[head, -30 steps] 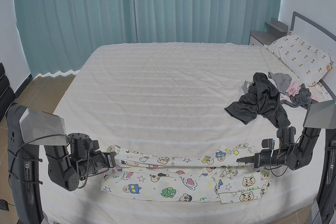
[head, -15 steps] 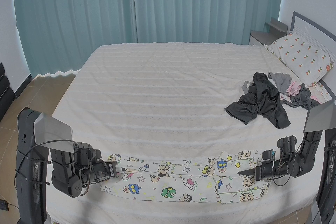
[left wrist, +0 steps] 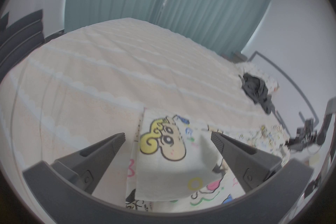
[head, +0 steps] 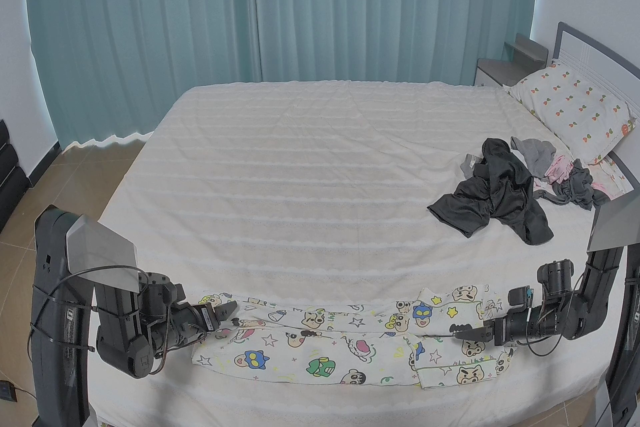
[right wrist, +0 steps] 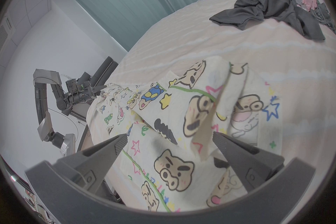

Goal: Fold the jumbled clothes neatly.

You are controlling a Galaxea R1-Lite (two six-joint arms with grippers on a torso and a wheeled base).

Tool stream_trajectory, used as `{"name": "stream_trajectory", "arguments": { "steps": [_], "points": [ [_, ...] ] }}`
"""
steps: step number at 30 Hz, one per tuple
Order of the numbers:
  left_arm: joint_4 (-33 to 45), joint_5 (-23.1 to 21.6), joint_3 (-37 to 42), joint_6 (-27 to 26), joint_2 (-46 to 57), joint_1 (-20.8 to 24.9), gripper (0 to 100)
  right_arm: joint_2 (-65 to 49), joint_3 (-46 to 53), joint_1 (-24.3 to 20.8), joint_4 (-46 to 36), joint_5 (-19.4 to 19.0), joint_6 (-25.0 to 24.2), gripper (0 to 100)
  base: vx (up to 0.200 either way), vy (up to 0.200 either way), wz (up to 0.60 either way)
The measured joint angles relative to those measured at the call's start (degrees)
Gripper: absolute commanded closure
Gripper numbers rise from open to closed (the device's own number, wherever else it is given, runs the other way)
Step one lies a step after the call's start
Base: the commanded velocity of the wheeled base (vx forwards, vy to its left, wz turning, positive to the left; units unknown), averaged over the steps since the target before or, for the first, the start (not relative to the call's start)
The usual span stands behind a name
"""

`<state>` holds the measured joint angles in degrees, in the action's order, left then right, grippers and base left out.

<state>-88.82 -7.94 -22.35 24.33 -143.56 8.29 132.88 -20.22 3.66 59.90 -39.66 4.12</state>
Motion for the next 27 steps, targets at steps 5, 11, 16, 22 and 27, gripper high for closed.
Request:
{"name": "stream_trajectory", "arguments": {
  "steps": [5,11,16,22,27],
  "points": [
    [-0.13,-1.15,2.04,8.27,0.95,-2.91,0,-2.95,2.71,5.24,3.01,-0.74,-0.78,0,0.000,0.000,0.00],
    [-0.16,-9.17,4.22,26.25,4.89,-7.30,0,-7.02,5.71,6.60,9.07,-2.35,-6.06,0,0.000,0.000,0.00],
    [-0.18,-15.08,5.84,32.29,9.22,-10.92,0,-10.11,6.19,1.18,14.35,-2.82,-20.02,0,0.000,0.000,0.00],
    [-0.18,-18.49,7.83,33.52,12.46,-13.28,0,-8.64,5.57,-6.00,22.67,-3.56,-33.35,0,0.000,0.000,0.00],
    [-0.16,-19.70,8.79,33.80,13.81,-14.02,0,-2.91,5.05,-7.90,28.37,-3.12,-34.00,0,0.000,0.000,0.00]
  ]
}}
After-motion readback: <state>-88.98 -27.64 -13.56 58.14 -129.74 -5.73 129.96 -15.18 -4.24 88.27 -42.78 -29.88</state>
